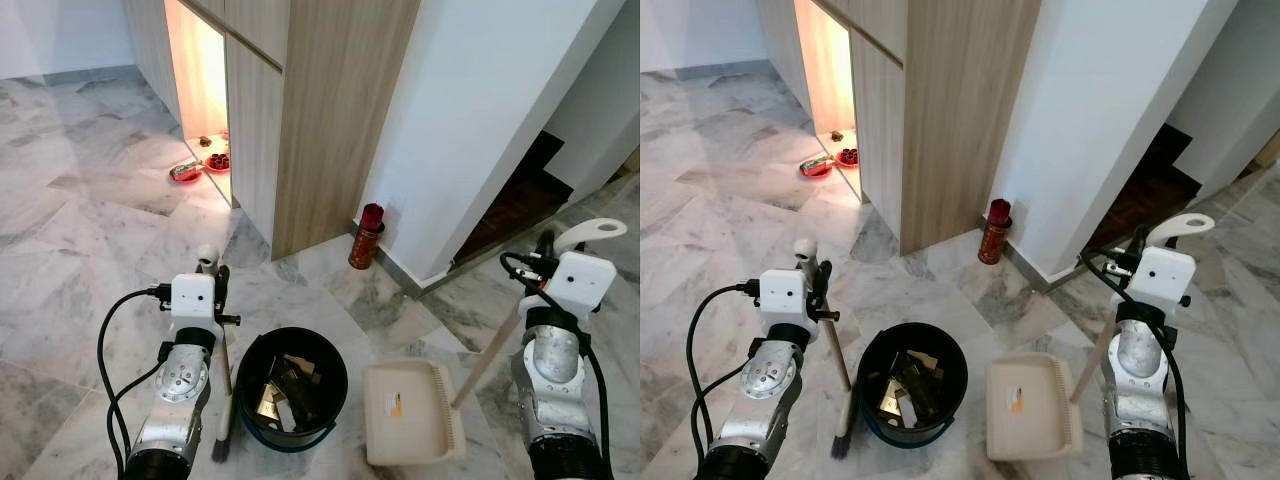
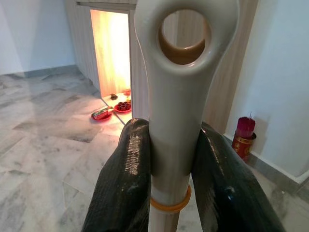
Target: Sweep floor
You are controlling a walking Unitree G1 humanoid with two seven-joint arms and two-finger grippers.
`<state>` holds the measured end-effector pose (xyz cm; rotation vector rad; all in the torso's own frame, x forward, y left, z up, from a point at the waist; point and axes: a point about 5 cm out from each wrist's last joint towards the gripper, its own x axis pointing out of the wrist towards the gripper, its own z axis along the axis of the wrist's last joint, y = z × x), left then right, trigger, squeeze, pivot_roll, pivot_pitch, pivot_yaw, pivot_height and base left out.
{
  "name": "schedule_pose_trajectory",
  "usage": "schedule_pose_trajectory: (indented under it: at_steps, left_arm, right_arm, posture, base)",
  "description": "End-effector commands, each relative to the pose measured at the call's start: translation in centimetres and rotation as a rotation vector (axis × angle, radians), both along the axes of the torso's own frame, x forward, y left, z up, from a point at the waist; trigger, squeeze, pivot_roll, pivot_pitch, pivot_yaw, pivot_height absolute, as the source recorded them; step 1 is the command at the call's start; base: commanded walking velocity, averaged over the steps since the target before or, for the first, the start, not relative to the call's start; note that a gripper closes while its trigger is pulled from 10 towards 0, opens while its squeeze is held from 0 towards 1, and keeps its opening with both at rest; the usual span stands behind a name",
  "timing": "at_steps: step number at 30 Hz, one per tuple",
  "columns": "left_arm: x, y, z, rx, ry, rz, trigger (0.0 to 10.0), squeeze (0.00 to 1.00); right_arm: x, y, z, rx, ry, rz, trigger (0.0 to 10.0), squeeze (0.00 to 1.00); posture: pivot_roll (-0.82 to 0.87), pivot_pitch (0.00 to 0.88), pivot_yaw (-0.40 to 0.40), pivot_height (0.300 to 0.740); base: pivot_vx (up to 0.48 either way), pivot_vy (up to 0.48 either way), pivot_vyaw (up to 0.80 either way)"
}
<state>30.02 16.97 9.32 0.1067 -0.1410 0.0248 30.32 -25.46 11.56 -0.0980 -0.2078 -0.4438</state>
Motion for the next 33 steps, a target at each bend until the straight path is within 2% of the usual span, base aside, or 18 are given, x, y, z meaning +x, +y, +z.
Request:
schedule_pose_trajectory:
  at_steps: [1, 8, 17, 24, 33]
  left_arm:
    - [0.1, -0.4, 1.1, -0.002, -0.064, -0.022, 10.0, 0.0]
    - [0.2, 0.6, 1.4, 0.028, -0.051, -0.043, 10.0, 0.0]
    - [0.5, 0.2, 1.5, 0.04, -0.043, -0.079, 10.0, 0.0]
    - [0.6, 0.1, 1.4, 0.029, -0.039, -0.082, 10.0, 0.0]
    - [0.4, 0.4, 1.6, 0.025, -0.05, -0.072, 10.0, 0.0]
  right_arm:
    - [-0.3, -0.8, 0.0, 0.025, -0.024, -0.035, 10.0, 0.0]
    - [-0.8, 0.5, -2.3, 0.079, 0.015, -0.04, 10.0, 0.0]
    - [-1.6, 1.1, -3.8, 0.096, 0.048, -0.041, 10.0, 0.0]
    - [-1.3, 1.0, -3.7, 0.083, 0.038, -0.033, 10.0, 0.0]
    - [-0.6, 2.1, -3.1, 0.097, 0.009, 0.005, 10.0, 0.0]
  posture:
    - [0.24, 0.019, -0.156, 0.74]
    - [0.25, 0.0, -0.105, 0.74]
    - [0.24, 0.0, -0.079, 0.74]
    - [0.26, 0.0, -0.083, 0.74]
    - [0.26, 0.01, -0.081, 0.74]
  base:
    - [0.0, 0.0, 0.0]
    - [0.0, 0.0, 0.0]
    - [0.0, 0.0, 0.0]
    - [0.0, 0.0, 0.0]
    - [0.0, 0.0, 0.0]
